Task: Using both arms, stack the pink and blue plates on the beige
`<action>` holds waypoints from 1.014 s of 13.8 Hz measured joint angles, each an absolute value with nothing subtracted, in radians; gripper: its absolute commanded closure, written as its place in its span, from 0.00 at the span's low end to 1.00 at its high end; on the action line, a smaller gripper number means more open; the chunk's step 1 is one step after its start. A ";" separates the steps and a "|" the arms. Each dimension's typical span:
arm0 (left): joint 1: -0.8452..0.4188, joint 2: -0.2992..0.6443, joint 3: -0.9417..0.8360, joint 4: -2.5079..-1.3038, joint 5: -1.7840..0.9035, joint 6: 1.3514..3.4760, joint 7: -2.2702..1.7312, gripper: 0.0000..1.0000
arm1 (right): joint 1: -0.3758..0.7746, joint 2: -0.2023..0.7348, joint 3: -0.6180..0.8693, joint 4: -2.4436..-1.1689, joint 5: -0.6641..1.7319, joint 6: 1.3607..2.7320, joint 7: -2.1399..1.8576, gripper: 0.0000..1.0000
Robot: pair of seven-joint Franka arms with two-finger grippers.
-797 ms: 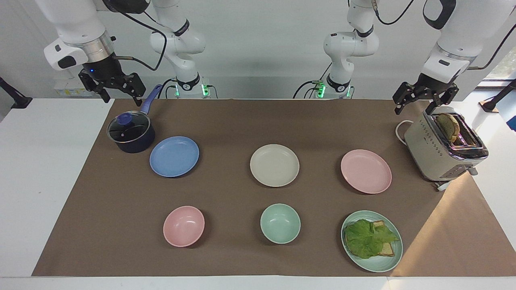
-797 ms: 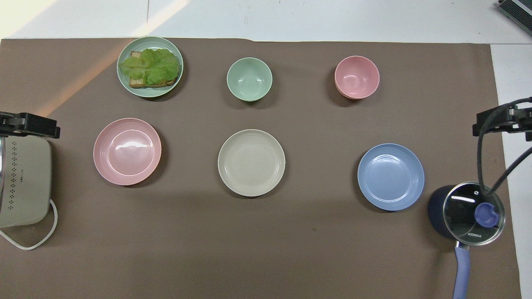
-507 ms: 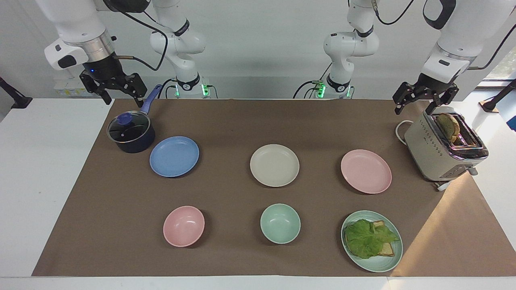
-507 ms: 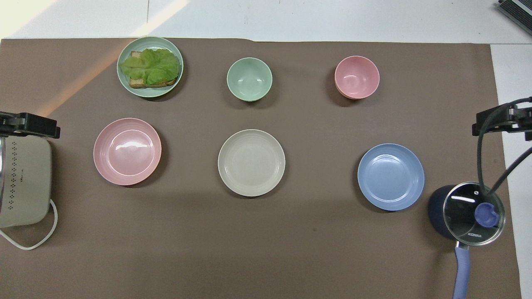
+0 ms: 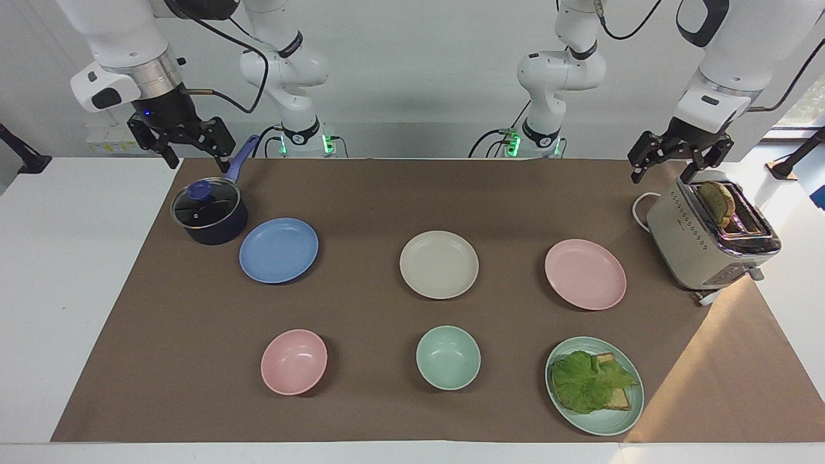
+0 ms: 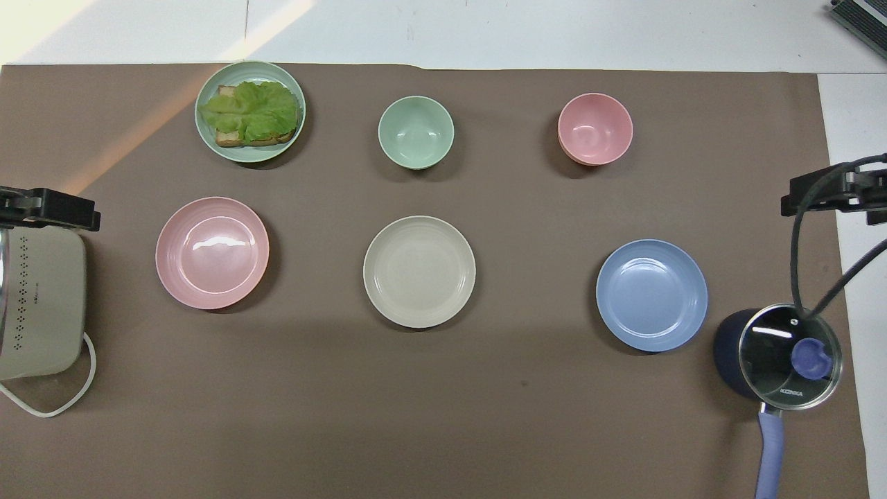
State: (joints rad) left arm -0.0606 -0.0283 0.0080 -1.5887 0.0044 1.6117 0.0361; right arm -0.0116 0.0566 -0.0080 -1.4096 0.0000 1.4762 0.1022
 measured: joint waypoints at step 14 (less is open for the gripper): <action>-0.061 -0.030 0.007 -1.587 0.004 1.613 0.036 0.00 | -0.020 0.037 -0.010 -1.436 -0.007 1.451 0.102 0.00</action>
State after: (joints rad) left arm -0.0607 -0.0300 0.0071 -1.5874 0.0044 1.6129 0.0361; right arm -0.0200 0.0370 -0.0103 -1.4362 -0.0069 1.4512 0.1022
